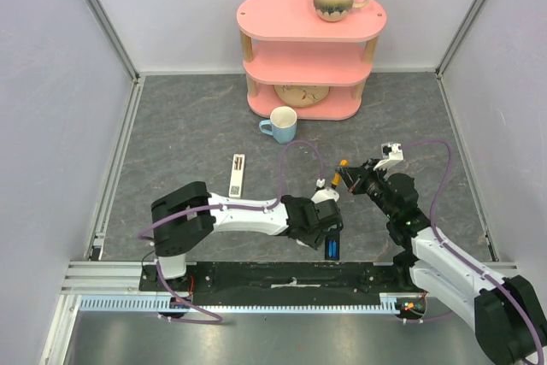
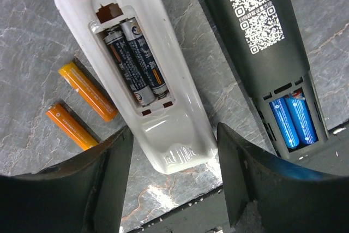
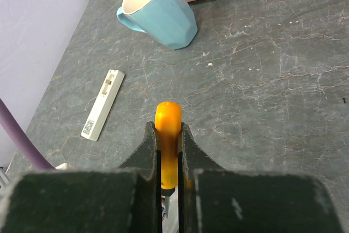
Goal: Unload the batteries from the remote control
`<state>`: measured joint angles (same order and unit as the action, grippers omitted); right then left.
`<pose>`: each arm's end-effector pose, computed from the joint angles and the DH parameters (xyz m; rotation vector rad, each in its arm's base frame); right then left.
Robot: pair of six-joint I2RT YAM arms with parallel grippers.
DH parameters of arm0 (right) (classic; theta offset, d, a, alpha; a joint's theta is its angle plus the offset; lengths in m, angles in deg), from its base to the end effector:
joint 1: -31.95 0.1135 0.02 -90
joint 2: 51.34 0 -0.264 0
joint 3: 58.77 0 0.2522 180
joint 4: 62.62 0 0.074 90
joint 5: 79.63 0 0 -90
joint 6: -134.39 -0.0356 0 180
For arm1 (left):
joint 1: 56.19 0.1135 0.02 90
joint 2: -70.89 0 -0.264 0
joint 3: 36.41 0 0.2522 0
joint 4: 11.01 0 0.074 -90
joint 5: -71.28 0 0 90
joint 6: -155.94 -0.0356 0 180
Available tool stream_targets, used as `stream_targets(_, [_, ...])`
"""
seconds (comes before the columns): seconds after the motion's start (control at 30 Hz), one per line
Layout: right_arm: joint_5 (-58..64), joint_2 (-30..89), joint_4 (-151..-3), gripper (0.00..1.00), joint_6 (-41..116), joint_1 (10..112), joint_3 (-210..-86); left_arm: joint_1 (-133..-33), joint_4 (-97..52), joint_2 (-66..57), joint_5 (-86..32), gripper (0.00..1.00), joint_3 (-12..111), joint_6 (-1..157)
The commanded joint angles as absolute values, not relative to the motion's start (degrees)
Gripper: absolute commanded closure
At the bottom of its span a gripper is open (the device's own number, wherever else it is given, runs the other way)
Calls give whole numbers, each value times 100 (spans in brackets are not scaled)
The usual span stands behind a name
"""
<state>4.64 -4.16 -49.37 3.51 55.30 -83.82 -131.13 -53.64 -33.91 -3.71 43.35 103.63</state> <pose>0.1660 0.0755 0.1952 0.1994 1.8022 0.9010 0.1017 -0.3425 0.1617 0.7958 2.5810 -0.2461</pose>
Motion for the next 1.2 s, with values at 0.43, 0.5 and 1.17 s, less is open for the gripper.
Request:
stream_targets(0.43, [598,-906,-5247,100,625,5418,-8642,-13020,-5009,-3257,369,88,4784,9636])
stream_targets(0.5, [598,-985,-5300,100,634,5418,-8677,-12905,-5017,-3011,466,90,4732,9530])
stream_targets(1.17, [291,-793,-4931,100,458,5410,-8580,-11446,-3753,-2201,-615,95,3229,7456])
